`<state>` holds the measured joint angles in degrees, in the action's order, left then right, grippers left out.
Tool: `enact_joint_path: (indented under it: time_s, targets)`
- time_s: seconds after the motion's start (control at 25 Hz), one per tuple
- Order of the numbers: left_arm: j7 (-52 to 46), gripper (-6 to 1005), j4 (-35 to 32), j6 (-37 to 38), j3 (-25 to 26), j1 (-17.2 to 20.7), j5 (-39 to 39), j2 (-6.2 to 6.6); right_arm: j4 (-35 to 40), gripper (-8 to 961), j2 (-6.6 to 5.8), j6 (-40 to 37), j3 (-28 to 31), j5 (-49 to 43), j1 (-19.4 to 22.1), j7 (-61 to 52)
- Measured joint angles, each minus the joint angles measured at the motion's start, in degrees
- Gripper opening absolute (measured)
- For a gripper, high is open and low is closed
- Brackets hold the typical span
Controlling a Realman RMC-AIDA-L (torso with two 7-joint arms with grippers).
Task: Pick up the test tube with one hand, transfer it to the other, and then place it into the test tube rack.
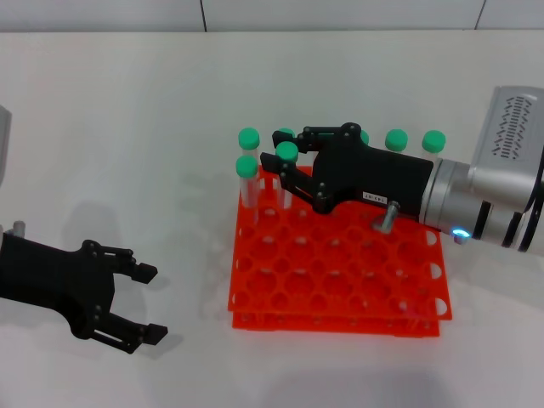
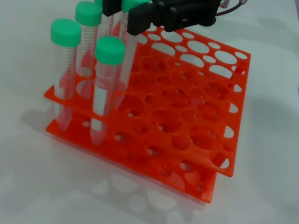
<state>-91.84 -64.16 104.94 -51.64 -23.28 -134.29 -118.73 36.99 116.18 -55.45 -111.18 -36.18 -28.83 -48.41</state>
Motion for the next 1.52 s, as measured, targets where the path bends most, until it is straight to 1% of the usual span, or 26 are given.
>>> enact_joint_path:
  time_s: [0.44,0.84,0.96,1.08,1.24,1.32,1.4,1.48,1.52]
  targets:
    - [0.0,886,0.2,0.0,0.0,0.0,0.0,0.12,0.0,400,0.0,0.0,0.0,0.0,-0.4,-0.1]
    - [0.0,885,0.2,0.3,0.0,0.0,0.0,0.26,0.6,453,-0.1,-1.6,-0.1,-0.1,-0.6,-0.8]
    - [0.0,885,0.2,0.8,0.1,0.2,0.0,0.38,1.3,567,-0.34,-4.3,0.9,-0.1,0.4,-0.5]
    - [0.7,885,-0.1,1.6,0.5,0.6,1.0,0.44,3.4,682,-0.68,-7.5,3.7,-0.5,3.5,-0.3]
    - [2.5,885,-0.4,2.4,1.8,0.8,5.4,0.58,6.9,709,-1.1,-13.6,8.3,-0.8,8.9,0.5]
    - [3.8,885,-0.5,3.2,4.0,0.8,8.9,0.75,8.4,715,-1.69,-16.8,10.9,-1.6,11.1,0.3]
    - [5.3,885,-0.6,4.2,7.7,1.1,13.5,0.87,10.6,713,-2.66,-18.9,14.1,-4.3,12.8,-1.8]
    - [6.8,885,-0.3,4.4,11.8,1.7,19.7,0.88,13.4,711,-3.5,-19.3,17.9,-9.6,14.0,-6.4]
    - [7.2,885,0.0,4.4,12.8,1.9,21.6,0.85,14.6,711,-3.85,-19.4,19.6,-12.5,14.5,-9.0]
